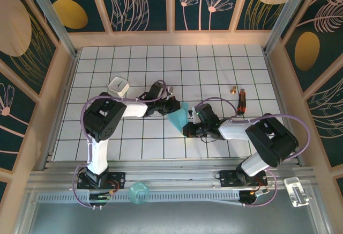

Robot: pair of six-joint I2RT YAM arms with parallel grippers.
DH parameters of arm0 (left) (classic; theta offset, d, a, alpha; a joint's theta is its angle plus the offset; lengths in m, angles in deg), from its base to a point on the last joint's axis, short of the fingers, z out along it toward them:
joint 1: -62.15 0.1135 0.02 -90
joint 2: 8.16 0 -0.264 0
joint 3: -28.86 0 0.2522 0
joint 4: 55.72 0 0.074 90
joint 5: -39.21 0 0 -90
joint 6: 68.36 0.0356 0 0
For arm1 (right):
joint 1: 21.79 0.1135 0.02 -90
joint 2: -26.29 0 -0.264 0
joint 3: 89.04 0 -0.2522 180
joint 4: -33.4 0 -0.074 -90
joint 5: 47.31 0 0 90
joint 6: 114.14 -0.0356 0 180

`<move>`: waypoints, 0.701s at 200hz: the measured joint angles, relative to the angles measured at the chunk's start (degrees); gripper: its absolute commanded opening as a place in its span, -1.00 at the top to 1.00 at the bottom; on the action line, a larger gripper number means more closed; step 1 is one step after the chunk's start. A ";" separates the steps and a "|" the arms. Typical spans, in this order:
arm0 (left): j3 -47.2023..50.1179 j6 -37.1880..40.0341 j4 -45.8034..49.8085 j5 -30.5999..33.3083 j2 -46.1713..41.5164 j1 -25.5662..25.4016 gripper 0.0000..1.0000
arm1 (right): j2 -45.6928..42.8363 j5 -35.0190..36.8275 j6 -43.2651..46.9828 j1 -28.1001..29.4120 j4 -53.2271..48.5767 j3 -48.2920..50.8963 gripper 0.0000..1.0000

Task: Fold a paper plane with a square sheet of paper (pick it up from the middle)
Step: Fourth fold the wing at the center of the table.

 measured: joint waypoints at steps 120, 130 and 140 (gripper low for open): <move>-0.09 4.31 0.61 0.07 1.42 0.63 1.00 | 3.98 -4.02 -0.63 -2.16 -2.34 -8.92 1.00; -0.09 4.52 0.61 0.07 1.42 0.63 1.00 | 6.03 -4.02 -0.35 -2.25 -2.38 -9.88 1.00; -0.09 4.94 0.63 0.04 1.42 0.63 1.00 | 7.89 -4.00 0.26 -2.32 -2.40 -10.64 1.00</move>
